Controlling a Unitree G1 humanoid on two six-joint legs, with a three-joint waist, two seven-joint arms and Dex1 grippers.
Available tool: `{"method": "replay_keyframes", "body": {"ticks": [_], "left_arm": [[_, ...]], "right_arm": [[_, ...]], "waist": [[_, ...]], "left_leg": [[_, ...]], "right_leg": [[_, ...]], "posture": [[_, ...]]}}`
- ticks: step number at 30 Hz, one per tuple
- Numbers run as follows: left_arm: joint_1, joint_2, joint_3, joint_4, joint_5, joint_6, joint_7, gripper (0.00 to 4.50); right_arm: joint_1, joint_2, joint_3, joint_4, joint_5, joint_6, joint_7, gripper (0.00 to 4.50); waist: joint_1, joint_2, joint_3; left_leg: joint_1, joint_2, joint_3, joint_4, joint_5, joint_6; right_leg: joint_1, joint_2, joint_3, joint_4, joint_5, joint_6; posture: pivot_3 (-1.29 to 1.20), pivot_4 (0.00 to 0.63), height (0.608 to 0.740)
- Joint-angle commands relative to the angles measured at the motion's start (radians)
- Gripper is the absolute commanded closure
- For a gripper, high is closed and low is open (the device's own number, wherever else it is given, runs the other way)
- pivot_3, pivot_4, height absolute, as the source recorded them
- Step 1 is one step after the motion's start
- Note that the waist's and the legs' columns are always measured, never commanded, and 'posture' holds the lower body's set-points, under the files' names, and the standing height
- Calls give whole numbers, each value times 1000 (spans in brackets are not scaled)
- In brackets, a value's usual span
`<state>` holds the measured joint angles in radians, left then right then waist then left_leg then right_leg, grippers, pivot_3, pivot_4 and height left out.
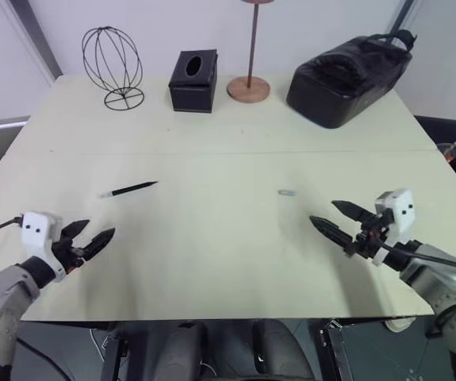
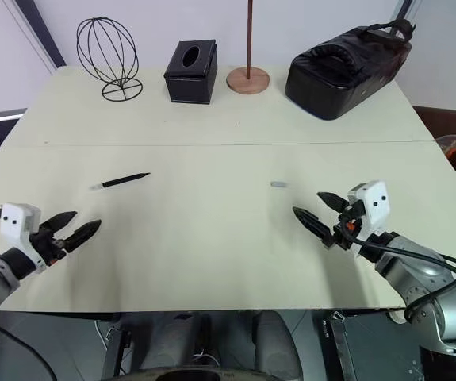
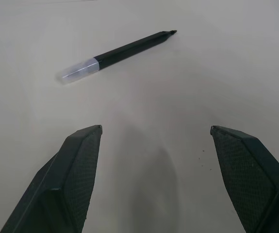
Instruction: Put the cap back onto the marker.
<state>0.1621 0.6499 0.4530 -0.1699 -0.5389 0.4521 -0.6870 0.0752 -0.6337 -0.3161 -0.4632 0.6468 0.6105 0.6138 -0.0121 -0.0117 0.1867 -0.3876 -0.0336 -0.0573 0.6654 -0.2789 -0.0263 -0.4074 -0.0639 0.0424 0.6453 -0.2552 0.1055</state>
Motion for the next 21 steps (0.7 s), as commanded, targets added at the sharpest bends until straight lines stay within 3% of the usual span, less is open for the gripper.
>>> {"method": "replay_keyframes", "body": {"ticks": [1, 21], "left_arm": [[-3, 7, 12, -23, 5, -13, 1, 765], [-48, 18, 15, 54, 28, -56, -25, 765]], "right_arm": [[4, 6, 3, -15, -11, -22, -1, 609], [-29, 19, 26, 0, -43, -30, -6, 609]], "waist": [[0, 0, 0], [0, 0, 0]], "left_leg": [[0, 0, 0, 0, 0, 0], [0, 0, 0, 0, 0, 0]], "right_leg": [[0, 0, 0, 0, 0, 0], [0, 0, 0, 0, 0, 0]], "posture": [[0, 150, 740], [0, 150, 740]]}}
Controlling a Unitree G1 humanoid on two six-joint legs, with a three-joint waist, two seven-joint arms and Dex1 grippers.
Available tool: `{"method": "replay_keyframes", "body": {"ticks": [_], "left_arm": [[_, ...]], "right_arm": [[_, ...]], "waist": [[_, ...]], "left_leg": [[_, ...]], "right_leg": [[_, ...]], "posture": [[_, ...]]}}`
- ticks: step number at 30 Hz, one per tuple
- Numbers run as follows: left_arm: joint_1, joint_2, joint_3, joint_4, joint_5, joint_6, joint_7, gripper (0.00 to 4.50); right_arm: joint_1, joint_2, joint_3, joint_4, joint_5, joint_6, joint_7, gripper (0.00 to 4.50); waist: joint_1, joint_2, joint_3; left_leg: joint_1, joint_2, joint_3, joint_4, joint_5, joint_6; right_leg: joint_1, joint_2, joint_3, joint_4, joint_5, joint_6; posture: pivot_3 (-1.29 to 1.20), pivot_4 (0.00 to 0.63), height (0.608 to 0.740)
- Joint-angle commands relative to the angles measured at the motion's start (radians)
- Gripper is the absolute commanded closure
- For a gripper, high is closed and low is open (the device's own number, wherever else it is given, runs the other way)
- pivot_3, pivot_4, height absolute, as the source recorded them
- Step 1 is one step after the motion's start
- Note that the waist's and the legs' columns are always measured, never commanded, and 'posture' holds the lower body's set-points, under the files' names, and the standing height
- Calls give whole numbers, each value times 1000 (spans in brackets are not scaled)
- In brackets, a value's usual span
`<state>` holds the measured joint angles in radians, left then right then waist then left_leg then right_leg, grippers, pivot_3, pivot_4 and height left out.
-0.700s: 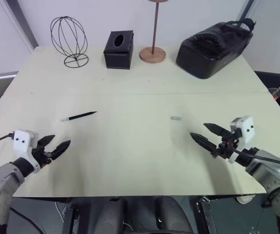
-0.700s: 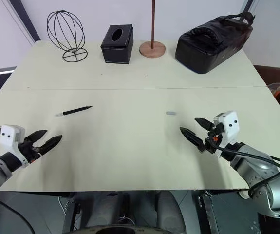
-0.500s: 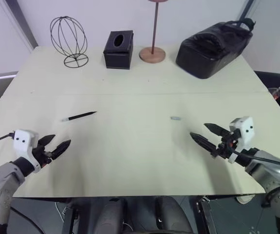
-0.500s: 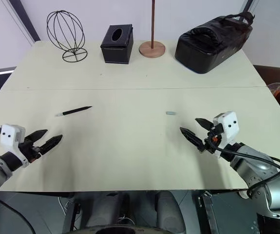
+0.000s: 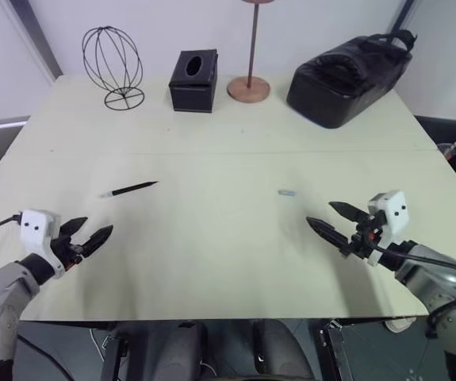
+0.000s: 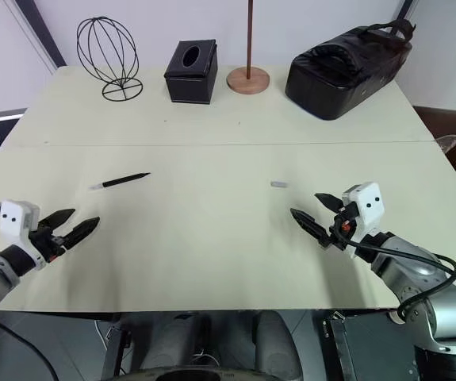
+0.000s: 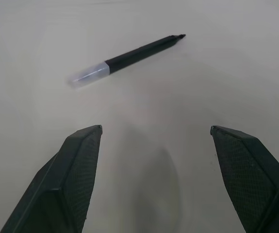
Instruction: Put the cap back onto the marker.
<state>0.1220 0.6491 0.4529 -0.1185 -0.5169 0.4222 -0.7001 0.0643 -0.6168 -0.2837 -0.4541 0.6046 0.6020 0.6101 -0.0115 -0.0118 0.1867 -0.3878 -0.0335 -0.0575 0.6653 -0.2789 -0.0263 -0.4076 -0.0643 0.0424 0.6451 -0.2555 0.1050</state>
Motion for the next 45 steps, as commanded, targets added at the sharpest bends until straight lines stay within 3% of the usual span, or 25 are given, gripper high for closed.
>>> {"method": "replay_keyframes", "body": {"ticks": [1, 10, 14, 18, 22, 28, 36, 45], "left_arm": [[-10, 19, 16, 6, 9, -27, -15, 765], [-36, 32, 9, 35, 24, -39, -33, 765], [-102, 93, -26, 123, 48, -82, -131, 765], [-290, 165, -90, 338, 72, -148, -277, 765], [-549, 222, -264, 676, 227, -323, -454, 765], [-894, 213, -444, 1087, 408, -539, -627, 765], [-1125, 141, -528, 1359, 558, -645, -596, 765], [-1162, 86, -538, 1443, 639, -590, -525, 765]], "right_arm": [[-19, 4, -5, -9, -3, -22, -3, 609], [-35, 17, 12, -4, -16, -23, -11, 609], [-64, 17, 31, 1, -18, -22, -8, 609], [-122, 13, 64, 11, -21, -20, 3, 609], [-196, 21, 101, -4, -19, -10, -8, 609], [-214, 26, 117, -59, -5, 13, -32, 609], [-146, 27, 75, -155, 17, 45, -84, 609], [-69, 18, 28, -237, 42, 73, -127, 609]], "waist": [[-1, 0, 0], [0, 0, 0], [0, 0, 0], [1, 0, 0], [-2, 0, 0], [-1, -1, 1], [-3, -2, 1], [-4, -3, 2]], "left_leg": [[0, 0, 0, 0, 0, 0], [0, 0, 0, 0, 0, 0], [0, 0, 0, 0, 0, 0], [-1, 0, 0, 0, 0, 0], [-1, -1, 0, 0, 0, 0], [-5, -3, 0, 0, 0, 0], [-5, -3, 0, 0, 0, 1], [-5, -3, 0, 0, 0, 1]], "right_leg": [[0, 0, 0, 0, 0, 0], [0, 0, 0, 0, 0, 0], [-1, 0, 0, 0, -1, -2], [-1, 1, -2, 0, -1, -2], [-2, 1, -2, 0, 0, 1], [-4, 2, -2, -1, 1, 1], [-5, 2, -2, 1, 0, 2], [-5, 2, -2, 1, 0, 2]], "posture": [[0, 150, 740], [0, 150, 740], [0, 150, 740], [0, 150, 740], [0, 150, 740], [0, 150, 740], [0, 150, 740], [0, 150, 740]]}}
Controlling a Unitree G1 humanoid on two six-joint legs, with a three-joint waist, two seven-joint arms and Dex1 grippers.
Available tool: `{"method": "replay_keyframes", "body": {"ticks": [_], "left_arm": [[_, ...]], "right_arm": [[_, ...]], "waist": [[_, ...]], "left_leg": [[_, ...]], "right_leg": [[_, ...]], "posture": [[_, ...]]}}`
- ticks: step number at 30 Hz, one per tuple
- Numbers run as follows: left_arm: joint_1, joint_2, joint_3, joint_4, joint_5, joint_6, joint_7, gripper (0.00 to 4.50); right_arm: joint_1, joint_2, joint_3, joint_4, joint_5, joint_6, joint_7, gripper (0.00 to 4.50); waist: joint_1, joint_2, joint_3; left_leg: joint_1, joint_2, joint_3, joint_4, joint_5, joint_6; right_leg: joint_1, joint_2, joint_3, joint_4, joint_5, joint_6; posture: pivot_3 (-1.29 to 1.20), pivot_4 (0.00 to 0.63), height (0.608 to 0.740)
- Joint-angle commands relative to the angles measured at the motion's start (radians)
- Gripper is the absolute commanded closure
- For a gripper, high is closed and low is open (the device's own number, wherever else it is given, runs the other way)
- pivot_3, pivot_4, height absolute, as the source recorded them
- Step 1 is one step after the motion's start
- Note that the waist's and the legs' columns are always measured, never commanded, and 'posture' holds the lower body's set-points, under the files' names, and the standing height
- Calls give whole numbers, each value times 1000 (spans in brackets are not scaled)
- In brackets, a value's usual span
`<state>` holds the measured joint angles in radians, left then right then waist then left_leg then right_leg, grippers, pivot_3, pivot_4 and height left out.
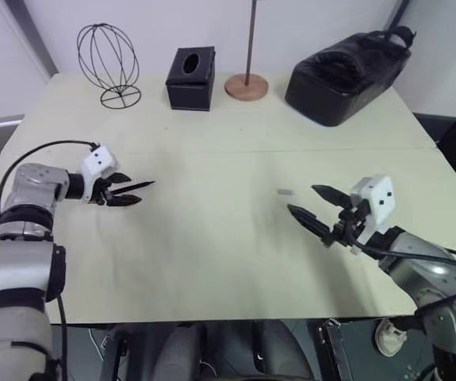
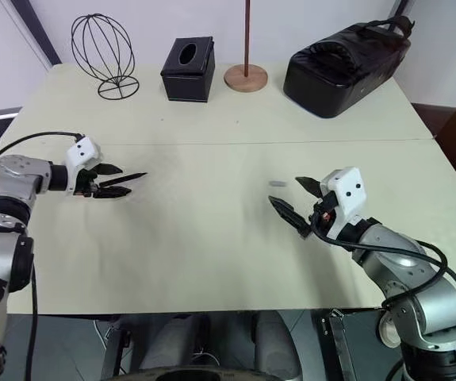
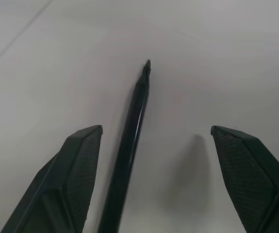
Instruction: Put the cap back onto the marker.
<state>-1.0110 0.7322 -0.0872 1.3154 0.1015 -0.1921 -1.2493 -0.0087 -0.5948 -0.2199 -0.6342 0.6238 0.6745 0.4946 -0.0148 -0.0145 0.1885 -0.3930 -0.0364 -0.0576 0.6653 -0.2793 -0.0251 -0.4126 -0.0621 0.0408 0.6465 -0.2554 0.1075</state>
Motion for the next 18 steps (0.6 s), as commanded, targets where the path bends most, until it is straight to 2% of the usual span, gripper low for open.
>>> {"method": "replay_keyframes", "body": {"ticks": [1, 8, 11, 14, 18], "left_arm": [[-28, -1, 0, 13, 30, 31, 32, 765], [-28, -23, 4, 25, 53, 93, 35, 765], [-31, -31, 11, 26, 50, 111, 23, 1632], [-32, -36, 12, 23, 58, 116, 18, 3062], [-34, -40, 15, 22, 64, 117, 17, 3062]], "right_arm": [[7, -4, -37, -61, 25, 1, -16, 609], [10, -10, -42, -70, 29, 6, -31, 609], [12, -10, -43, -72, 30, 6, -34, 609], [15, -8, -42, -75, 30, 6, -37, 609], [10, -5, -36, -68, 29, 5, -41, 609]], "waist": [[0, 0, 0], [2, 0, 0], [2, 0, 0], [2, 0, 0], [3, 0, 0]], "left_leg": [[0, 0, 0, 0, 0, 0], [1, 0, 0, 0, 0, 0], [1, 0, 0, 0, 0, 0], [1, 0, 0, 0, 0, 0], [1, 0, 0, 0, 0, 0]], "right_leg": [[0, 0, 0, 0, 0, 0], [1, 0, 0, 0, 0, 0], [2, 0, 0, 0, 0, 0], [2, 0, 0, 0, 0, 0], [2, 0, 0, 0, 0, 0]], "posture": [[0, 150, 740], [0, 150, 740], [0, 150, 740], [0, 150, 740], [0, 150, 740]]}}
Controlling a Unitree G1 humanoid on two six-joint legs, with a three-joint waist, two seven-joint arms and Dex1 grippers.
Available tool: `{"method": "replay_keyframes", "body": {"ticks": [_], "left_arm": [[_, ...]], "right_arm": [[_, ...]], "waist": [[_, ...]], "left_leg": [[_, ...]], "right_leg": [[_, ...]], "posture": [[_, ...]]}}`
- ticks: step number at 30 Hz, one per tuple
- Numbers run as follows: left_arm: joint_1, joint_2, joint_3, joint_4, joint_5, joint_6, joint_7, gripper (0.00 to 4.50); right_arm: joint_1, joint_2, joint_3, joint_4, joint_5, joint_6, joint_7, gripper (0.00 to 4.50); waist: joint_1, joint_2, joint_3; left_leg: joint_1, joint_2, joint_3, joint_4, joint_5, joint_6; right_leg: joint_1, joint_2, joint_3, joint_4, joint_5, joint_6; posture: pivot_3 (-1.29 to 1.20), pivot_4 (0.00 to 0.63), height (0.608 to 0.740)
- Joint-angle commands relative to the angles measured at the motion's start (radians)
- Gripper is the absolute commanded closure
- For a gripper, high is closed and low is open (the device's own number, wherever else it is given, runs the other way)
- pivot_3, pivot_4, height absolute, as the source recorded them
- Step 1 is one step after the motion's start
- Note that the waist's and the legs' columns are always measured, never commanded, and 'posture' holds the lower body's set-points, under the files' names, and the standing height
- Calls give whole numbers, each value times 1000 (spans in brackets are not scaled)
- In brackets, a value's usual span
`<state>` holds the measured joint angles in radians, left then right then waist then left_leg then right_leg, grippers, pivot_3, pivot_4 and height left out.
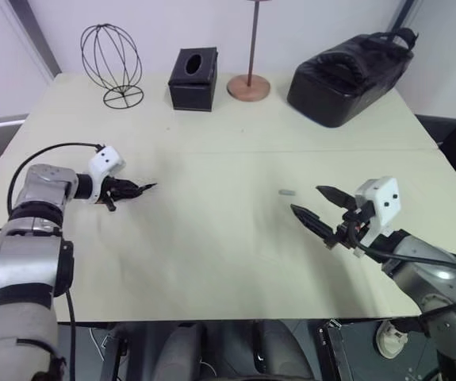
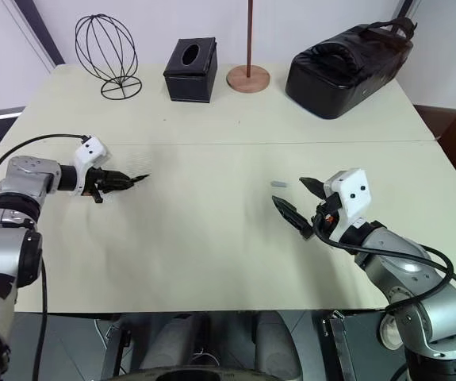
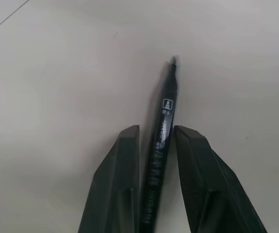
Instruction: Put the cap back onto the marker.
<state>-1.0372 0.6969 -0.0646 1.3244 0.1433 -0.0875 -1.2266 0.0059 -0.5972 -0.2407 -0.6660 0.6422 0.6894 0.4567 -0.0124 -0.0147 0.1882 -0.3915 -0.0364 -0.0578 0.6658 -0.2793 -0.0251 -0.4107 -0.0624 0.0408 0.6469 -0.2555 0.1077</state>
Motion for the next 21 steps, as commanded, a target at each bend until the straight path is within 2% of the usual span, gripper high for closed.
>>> {"method": "replay_keyframes", "body": {"ticks": [1, 20, 21], "left_arm": [[-9, -5, -7, 13, 23, 13, -6, 3062], [-40, -77, -34, 16, 73, -10, 1, 3062], [-41, -76, -33, 18, 77, -3, -1, 3352]], "right_arm": [[-7, -2, -13, -34, 9, -11, -4, 609], [14, 22, -5, -35, -7, -20, -27, 609], [17, 23, -7, -38, -6, -21, -31, 609]], "waist": [[0, 0, 0], [9, 0, 0], [9, 0, 0]], "left_leg": [[0, 0, 0, 0, 0, 0], [0, -1, -1, 1, 0, 0], [0, -1, -1, 1, 0, 0]], "right_leg": [[0, 0, 0, 0, 0, 0], [1, -1, 0, 0, 0, 0], [1, -1, 0, 0, 0, 0]], "posture": [[0, 150, 740], [0, 150, 740], [0, 150, 740]]}}
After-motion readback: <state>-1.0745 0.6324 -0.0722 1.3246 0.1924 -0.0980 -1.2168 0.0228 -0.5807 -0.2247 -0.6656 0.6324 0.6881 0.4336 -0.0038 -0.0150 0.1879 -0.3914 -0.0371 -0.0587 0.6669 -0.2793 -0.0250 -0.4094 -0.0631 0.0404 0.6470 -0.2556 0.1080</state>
